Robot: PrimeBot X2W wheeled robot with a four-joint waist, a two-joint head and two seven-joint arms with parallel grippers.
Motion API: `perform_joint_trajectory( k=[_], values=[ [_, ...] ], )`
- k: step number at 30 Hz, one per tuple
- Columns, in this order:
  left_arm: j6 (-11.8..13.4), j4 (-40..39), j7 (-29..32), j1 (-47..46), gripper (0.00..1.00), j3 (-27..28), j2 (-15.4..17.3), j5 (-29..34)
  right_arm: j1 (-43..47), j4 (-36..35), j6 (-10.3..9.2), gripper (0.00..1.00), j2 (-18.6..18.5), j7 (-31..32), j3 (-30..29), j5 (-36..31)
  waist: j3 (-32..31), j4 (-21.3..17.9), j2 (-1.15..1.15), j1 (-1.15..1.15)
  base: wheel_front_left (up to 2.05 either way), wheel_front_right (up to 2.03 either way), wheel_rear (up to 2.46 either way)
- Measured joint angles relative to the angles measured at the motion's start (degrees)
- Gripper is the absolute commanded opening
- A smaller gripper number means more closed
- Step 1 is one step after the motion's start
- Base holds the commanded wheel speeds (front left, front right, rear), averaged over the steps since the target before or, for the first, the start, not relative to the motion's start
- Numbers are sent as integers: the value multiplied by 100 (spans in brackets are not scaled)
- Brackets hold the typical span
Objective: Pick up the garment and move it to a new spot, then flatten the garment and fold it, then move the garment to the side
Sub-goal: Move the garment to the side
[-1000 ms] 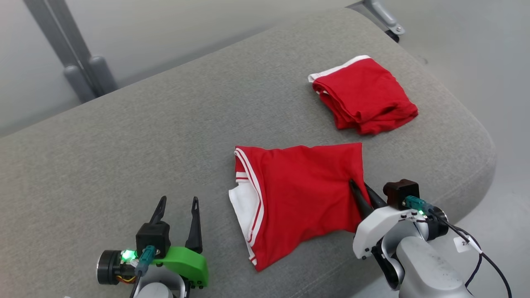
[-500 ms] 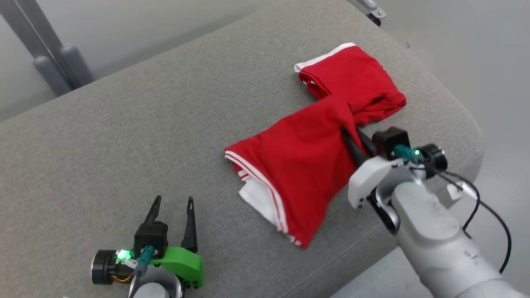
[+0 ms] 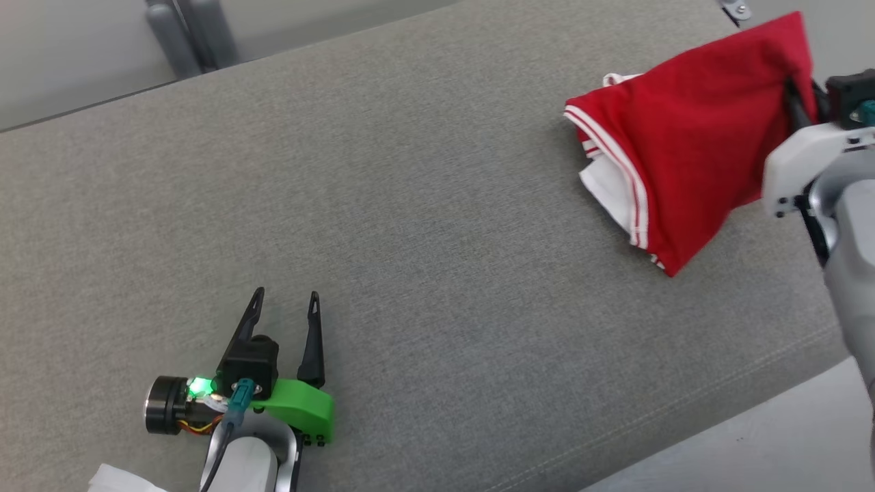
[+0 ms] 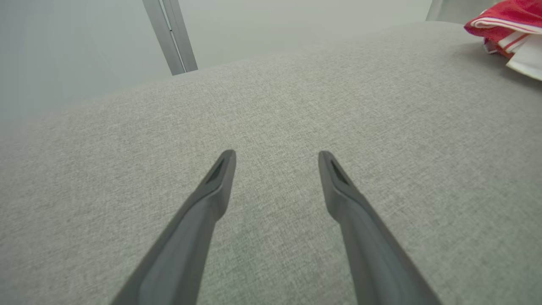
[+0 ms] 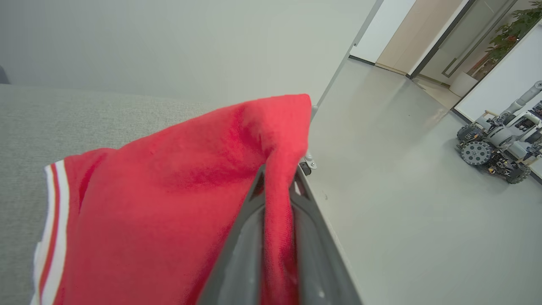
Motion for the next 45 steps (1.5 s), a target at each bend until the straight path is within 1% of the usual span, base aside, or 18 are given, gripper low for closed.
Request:
perform_joint_trajectory(
  k=[2, 3, 4, 7, 9, 11, 13, 16, 18, 21, 27, 29, 31, 35, 39, 45],
  values=[
    [0, -12, 0, -9, 100, 4, 0, 1, 0, 105, 0, 0, -196, 7, -363, -338, 51, 136, 0, 0, 0, 0, 0],
    [0, -13, -1, -9, 100, 18, 0, 2, 3, 104, 0, 31, -261, 7, -595, -514, 77, 206, 0, 0, 0, 0, 0],
    [1, -12, -1, -9, 100, 35, 0, 2, 5, 70, 0, 100, -293, 7, -853, -669, 100, 273, 0, 0, 0, 0, 0],
    [1, -19, -1, -5, 100, 93, 0, 2, 93, -167, -1, 100, -260, 4, -1599, -1098, 159, 426, 0, 0, 0, 0, 0],
    [1, -19, 0, -2, 100, 126, 0, 13, 181, -288, -1, 100, -125, 2, -1985, -1347, 182, 493, 0, 0, 0, 0, 0],
    [10, -21, -1, 3, 100, 168, 0, 16, 267, -521, -1, 100, 137, 2, -2202, -1527, 183, 537, 0, 0, 0, 0, 0],
    [45, -26, -1, 7, 100, 221, 1, 18, 306, -809, -1, 100, 400, 1, -2284, -1523, 155, 542, 0, 0, 0, 0, 0],
    [63, -49, -1, 34, 100, 286, 1, 15, 537, -1324, -1, 100, 719, -1, -2138, -1381, 86, 535, 0, 0, 0, 0, 0],
    [97, -67, -1, 73, 100, 321, 0, 0, 843, -1669, -1, 100, 947, 0, -1918, -1201, 30, 535, 0, 0, 0, 0, 0],
    [124, -109, -1, 98, 100, 376, 0, -16, 1285, -2082, -1, 100, 1132, 0, -1567, -854, -50, 558, 0, 0, 0, 0, 0],
    [224, -159, 0, 188, 100, 437, 0, -113, 2128, -2668, -1, 100, 1252, -1, -1017, -109, -170, 709, 0, 0, 0, 0, 0],
    [246, -174, -1, 211, 100, 461, 1, -124, 2397, -2826, -1, 100, 1279, 0, -817, 30, -211, 782, 0, 0, 0, 0, 0],
    [271, -183, 0, 250, 100, 482, 1, -158, 2596, -2963, -1, 100, 1325, 0, -748, 187, -251, 852, 0, 0, 0, 0, 0],
    [326, -208, 0, 311, 100, 500, 2, -180, 2954, -3167, -1, 100, 1376, 0, -561, 353, -334, 1022, 0, 0, 0, 0, 0],
    [356, -225, -1, 409, 100, 519, 2, -241, 3197, -3343, -1, 100, 1423, 0, -514, 525, -435, 1195, 0, 0, 0, 0, 0],
    [382, -237, 0, 543, 100, 583, 2, -294, 3455, -3438, -1, 100, 1443, 0, -393, 635, -626, 1422, 0, 0, 0, 0, 0]
  ],
)
